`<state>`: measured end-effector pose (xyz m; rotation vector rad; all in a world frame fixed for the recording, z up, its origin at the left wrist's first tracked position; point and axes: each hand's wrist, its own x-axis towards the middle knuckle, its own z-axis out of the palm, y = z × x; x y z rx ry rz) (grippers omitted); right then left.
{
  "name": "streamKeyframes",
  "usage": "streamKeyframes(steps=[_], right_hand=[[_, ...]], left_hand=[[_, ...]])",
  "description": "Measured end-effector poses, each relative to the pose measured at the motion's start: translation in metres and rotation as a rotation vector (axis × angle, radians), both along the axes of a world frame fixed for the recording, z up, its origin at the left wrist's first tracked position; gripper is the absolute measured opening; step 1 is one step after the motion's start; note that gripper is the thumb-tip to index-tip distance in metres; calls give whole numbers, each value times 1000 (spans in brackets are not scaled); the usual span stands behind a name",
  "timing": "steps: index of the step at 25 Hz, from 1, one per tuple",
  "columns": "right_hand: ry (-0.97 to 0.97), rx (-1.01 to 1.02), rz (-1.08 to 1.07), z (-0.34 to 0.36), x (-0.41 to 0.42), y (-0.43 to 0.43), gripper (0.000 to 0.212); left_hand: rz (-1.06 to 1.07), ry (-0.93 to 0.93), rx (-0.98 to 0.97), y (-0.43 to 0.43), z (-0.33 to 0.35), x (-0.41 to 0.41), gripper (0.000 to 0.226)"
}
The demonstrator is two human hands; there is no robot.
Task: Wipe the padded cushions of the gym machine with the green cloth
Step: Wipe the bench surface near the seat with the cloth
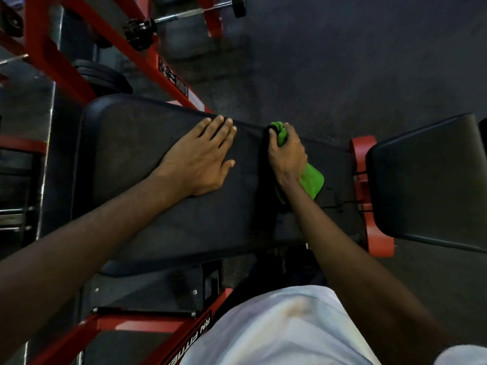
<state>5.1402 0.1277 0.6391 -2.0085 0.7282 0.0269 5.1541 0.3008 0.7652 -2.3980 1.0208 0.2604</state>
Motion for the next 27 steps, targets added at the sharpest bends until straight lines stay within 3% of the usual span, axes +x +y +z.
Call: streamKeyframes(steps=[6, 12, 14, 19, 22, 27], right_hand=[[-310, 47, 149, 23, -3, 35, 44], [23, -10, -35, -34, 8, -25, 49], [39, -14, -49, -28, -9, -17, 44], [-220, 134, 113, 5, -77, 30, 42], [-375, 95, 191, -3, -74, 30, 44], [-3, 48, -79, -29, -11, -12, 52]], left_hand=[[22, 1, -10, 0, -3, 2, 75], [27, 9, -3, 0, -3, 1, 73], [26, 8, -2, 0, -5, 2, 73], [10, -4, 1, 0, -6, 4, 74], [6, -7, 9, 0, -6, 3, 73], [-3, -11, 26, 0, -7, 4, 73]])
